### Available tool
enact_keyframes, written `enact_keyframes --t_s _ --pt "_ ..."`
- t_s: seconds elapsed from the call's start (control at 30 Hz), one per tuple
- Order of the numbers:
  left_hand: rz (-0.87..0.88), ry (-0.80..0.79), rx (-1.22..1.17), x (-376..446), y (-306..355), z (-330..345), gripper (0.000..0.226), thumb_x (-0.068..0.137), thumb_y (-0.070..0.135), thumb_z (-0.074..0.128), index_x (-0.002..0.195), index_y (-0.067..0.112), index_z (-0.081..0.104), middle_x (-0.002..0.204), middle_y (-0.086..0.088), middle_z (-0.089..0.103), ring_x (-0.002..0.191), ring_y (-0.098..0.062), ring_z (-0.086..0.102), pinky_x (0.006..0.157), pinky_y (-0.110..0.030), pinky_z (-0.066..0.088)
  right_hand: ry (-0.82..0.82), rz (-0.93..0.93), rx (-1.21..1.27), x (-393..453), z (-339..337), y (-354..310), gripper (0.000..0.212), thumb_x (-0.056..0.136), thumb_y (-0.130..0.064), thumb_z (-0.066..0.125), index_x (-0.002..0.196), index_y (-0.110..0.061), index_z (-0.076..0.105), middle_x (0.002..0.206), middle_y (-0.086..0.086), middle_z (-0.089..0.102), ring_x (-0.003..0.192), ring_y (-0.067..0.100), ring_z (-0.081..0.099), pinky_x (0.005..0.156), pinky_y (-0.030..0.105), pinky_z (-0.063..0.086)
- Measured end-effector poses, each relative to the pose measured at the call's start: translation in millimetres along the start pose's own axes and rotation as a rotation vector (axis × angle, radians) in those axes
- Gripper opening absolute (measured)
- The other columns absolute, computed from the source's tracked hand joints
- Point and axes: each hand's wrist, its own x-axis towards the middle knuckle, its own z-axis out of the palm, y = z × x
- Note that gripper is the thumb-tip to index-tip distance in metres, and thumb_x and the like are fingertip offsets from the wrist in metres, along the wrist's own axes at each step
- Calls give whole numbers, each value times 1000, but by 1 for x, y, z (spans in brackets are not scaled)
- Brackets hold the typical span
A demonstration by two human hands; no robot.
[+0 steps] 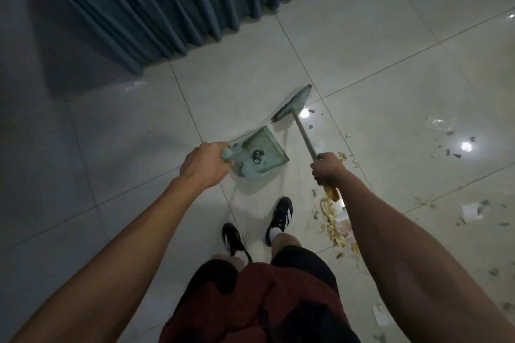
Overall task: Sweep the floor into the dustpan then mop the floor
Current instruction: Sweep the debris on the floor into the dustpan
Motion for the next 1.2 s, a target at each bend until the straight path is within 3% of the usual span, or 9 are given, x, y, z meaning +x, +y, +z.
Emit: enact_keyframes --t_s 0.2,0.37,0.57,0.63,0.77,0.83,0.93,1.07,1.2 --pt "104 -56 36 44 8 -17 17 87 38 65 76 27 59 78 -1 64 73 -29 63 66 -34 55 46 92 -138 8 -11 -13 23 98 -5 42 119 -1 52 98 16 58 71 27 67 40 27 48" --pt "226 -96 139 68 13 -26 10 86 33 63 80 26 61 77 0 65 72 -27 64 67 -37 58 120 112 -314 -11 -1 9 28 96 -8 42 122 -5 52 89 8 54 69 23 61 54 33 53" --pt "407 -155 290 87 12 -32 7 89 33 61 85 28 64 80 3 65 73 -25 63 66 -35 56 188 214 -274 -43 26 39 27 96 -15 47 121 -6 55 88 5 54 83 24 64 78 41 60" --pt "461 -180 315 91 12 -32 6 88 32 61 85 29 64 81 2 65 74 -26 63 67 -35 56 208 251 -260 -55 40 47 26 97 -16 47 120 -6 54 82 3 50 82 23 61 80 40 59" --pt "566 -209 366 92 16 -31 8 88 28 58 87 28 66 81 1 66 73 -26 63 66 -35 57 246 326 -242 -79 70 63 35 94 -8 47 128 -6 54 91 5 55 86 24 61 84 36 55" --pt "607 -209 385 87 19 -30 9 90 27 58 88 27 67 80 1 66 72 -24 63 66 -36 57 252 361 -215 -93 81 74 34 94 -7 47 127 -6 55 89 5 52 84 23 60 75 34 55" --pt "654 -214 399 77 24 -23 9 91 24 58 88 25 66 79 1 66 71 -22 63 66 -37 58 260 400 -182 -115 95 94 34 94 -8 48 127 -8 55 105 8 59 87 23 58 72 34 53" --pt "690 -228 433 58 29 -6 5 92 27 60 90 28 65 81 2 66 72 -22 63 69 -39 60 285 471 -125 -142 110 127 32 93 -9 50 124 -10 58 96 5 55 81 22 56 66 33 47" --pt "757 -229 499 27 40 16 7 93 26 57 91 27 64 81 1 65 71 -23 63 67 -37 59 301 519 -115 -180 128 169 29 94 -9 47 121 -11 59 100 7 61 82 24 58 67 31 45"
